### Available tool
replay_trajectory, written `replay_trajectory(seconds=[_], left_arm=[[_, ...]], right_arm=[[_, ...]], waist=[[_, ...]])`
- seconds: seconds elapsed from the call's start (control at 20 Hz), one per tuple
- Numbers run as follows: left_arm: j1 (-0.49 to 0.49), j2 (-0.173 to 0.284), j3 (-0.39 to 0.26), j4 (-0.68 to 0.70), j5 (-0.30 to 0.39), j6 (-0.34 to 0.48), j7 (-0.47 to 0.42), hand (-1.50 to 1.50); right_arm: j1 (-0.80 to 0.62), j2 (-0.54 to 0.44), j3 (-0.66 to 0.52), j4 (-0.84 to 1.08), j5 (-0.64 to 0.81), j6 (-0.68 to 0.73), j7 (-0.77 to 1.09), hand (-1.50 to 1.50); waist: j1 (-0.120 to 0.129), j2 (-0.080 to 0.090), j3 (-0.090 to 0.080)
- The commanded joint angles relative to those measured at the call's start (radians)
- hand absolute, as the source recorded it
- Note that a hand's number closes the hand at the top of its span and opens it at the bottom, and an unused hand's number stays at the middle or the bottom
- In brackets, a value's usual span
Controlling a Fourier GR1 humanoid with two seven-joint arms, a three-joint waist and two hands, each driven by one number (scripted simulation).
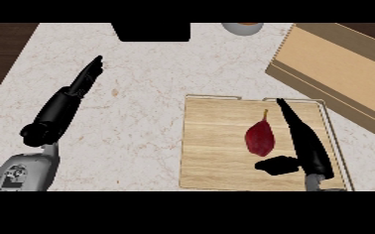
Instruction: Pick the pear from the tray and place it in the cardboard box
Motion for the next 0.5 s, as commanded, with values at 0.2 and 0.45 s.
replay_trajectory(seconds=[0.2, 0.45], left_arm=[[-0.028, -0.035, 0.029, 0.059, -0.048, -0.022, -0.046, 0.00], [0.017, -0.031, 0.040, -0.013, -0.034, -0.044, -0.004, 0.00]], right_arm=[[0.001, 0.030, -0.019, 0.096, -0.010, -0.005, -0.110, -1.50], [-0.064, 0.054, 0.022, 0.114, 0.089, -0.084, -0.151, 1.50]], waist=[[-0.002, 0.000, 0.000], [0.001, 0.000, 0.000]])
